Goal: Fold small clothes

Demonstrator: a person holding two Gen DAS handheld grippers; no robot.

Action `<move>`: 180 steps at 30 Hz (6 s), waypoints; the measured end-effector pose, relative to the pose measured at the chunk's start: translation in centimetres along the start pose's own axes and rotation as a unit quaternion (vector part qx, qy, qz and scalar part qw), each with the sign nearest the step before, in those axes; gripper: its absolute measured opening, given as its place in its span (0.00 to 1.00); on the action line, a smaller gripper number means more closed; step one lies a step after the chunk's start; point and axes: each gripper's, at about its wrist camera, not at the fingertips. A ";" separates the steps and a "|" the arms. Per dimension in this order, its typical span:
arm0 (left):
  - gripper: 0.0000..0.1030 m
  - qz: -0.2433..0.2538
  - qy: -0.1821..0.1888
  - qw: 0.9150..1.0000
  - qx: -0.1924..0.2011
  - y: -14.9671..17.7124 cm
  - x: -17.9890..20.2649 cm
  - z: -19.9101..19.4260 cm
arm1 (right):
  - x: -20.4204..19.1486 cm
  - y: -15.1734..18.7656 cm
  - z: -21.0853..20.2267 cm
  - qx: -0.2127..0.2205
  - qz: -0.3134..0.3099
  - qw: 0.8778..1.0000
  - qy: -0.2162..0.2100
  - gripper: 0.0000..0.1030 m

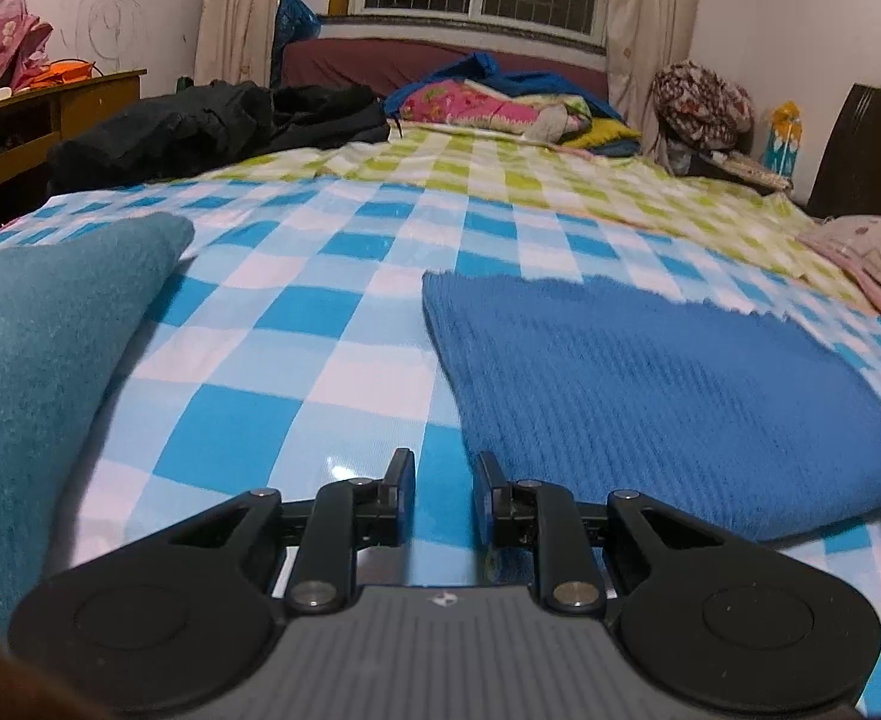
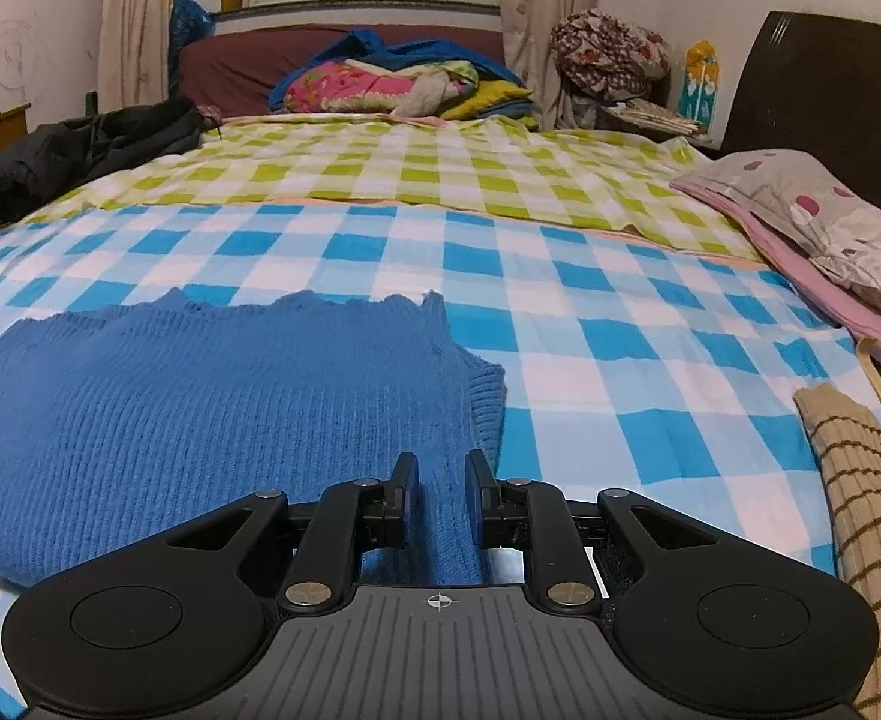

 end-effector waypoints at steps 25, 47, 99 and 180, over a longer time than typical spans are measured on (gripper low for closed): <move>0.31 -0.023 0.018 0.999 0.023 -0.1 -0.6 -3.1 | -0.2 0.7 -1.9 -0.014 0.015 1.000 0.004 0.23; 0.31 0.011 0.011 1.000 0.028 0.8 0.3 -2.4 | 2.2 1.6 -1.2 -0.040 0.077 0.996 -0.019 0.25; 0.56 0.328 0.114 0.929 0.128 2.5 22.8 -3.1 | 11.8 -0.5 7.0 -0.057 0.278 0.938 -0.197 0.14; 0.17 0.068 0.171 0.970 0.161 -3.6 11.9 -7.9 | 2.3 -9.4 2.9 -0.055 0.349 0.873 -0.337 0.14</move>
Point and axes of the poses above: each gripper's, at about its wrist camera, not at the fingertips, and z roughly the way its jaws point, x to its right, y to its underside, and after that the axes turned 5 degrees about z, right-handed
